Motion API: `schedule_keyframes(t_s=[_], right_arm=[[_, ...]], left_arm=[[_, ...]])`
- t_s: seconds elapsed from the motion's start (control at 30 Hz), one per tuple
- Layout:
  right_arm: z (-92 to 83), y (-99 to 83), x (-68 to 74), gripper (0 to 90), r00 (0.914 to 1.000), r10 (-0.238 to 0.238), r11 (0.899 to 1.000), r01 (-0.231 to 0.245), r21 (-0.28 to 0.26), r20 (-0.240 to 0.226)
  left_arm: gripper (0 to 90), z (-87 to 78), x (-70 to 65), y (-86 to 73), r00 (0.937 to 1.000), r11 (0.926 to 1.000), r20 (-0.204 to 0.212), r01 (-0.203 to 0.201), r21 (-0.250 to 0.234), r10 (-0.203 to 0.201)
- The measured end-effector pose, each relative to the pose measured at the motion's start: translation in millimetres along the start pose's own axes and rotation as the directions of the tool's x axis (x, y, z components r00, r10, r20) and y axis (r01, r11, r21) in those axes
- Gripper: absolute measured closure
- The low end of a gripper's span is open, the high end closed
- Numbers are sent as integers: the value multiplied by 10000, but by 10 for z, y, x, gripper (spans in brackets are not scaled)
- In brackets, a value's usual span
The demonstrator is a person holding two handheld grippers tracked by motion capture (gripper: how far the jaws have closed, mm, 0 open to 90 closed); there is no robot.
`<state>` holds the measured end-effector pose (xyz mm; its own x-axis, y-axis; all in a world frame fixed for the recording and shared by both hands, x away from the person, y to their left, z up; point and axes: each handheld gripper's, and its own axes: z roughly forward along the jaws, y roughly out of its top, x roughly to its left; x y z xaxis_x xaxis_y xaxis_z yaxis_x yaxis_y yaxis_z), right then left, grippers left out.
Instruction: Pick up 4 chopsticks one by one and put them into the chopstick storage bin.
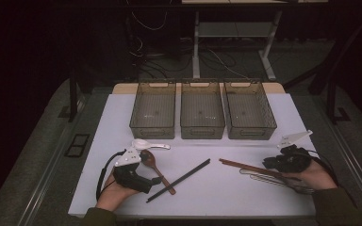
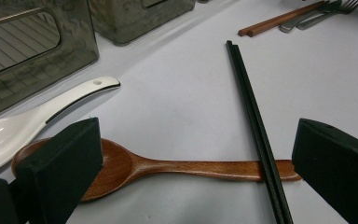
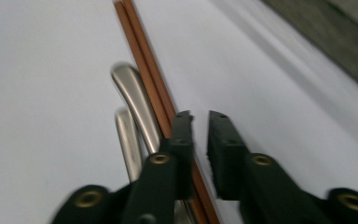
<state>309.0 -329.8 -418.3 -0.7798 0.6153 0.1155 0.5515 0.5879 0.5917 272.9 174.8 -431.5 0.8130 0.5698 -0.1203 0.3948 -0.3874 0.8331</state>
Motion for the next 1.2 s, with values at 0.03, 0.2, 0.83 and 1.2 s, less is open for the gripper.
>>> schedule_keyframes(t_s=[0.03,0.2,0.83,1.2], right_arm=[[23,46,12,722,9999,-59,10000,59,-40,-123],[132,231,79,659,9979,-464,9984,449,-345,-462],[783,671,285,695,9565,-2511,9676,2524,-102,-1487],[811,653,298,747,9442,-2995,9535,3012,-88,-1372]], left_arm=[[9,1,-1,0,10000,10000,3,-1,6,1],[9,7,-3,-1,10000,10000,36,-32,21,32],[9,5,-5,-2,10000,10000,89,-36,-2,36],[9,7,-11,2,9999,10000,99,-41,25,41]])
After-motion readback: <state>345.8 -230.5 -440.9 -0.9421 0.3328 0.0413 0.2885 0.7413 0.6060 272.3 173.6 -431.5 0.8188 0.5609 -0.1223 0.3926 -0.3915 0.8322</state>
